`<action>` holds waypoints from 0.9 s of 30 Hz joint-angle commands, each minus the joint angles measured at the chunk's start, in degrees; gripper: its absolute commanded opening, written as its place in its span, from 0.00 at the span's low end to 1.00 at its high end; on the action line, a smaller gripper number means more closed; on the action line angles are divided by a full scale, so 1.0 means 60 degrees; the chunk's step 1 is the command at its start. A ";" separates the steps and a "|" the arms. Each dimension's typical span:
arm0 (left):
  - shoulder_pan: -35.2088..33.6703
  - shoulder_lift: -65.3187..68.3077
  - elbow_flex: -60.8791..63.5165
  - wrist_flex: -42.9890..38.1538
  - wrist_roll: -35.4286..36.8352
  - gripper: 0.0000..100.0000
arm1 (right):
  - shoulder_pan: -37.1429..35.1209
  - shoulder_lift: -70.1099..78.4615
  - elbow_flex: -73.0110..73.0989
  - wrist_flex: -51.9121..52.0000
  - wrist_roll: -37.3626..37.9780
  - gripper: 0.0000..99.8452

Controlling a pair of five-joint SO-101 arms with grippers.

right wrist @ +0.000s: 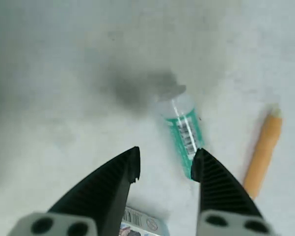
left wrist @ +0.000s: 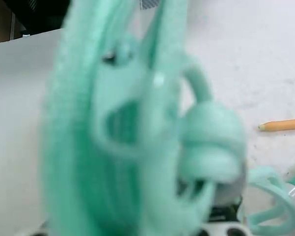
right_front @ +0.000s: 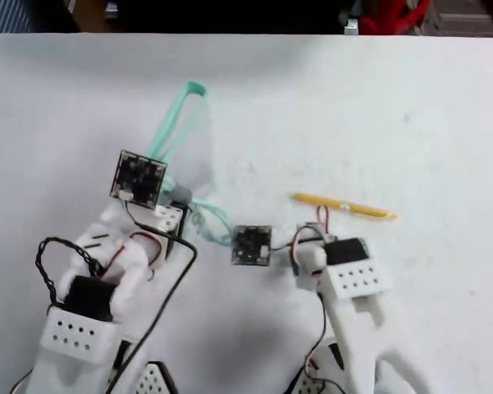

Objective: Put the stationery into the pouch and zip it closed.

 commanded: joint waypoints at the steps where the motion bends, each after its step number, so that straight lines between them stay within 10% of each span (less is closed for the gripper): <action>1: -0.0139 -0.0139 -0.0059 -0.0249 0.0088 0.12 | -0.0608 0.1341 -0.1231 0.0051 0.0015 0.17; 14: -0.0139 -0.0139 -0.0059 -0.0249 0.0088 0.12 | -0.0740 0.4725 -0.2857 -0.0212 0.0410 0.16; 19: -0.0110 -0.0139 -0.0059 -0.0249 0.0088 0.12 | -0.0681 0.5355 -0.2549 -0.1106 0.0923 0.01; 27: -0.0095 -0.0139 -0.0059 -0.0249 0.0088 0.12 | 0.0623 0.4740 -0.2344 -0.1619 0.0952 0.09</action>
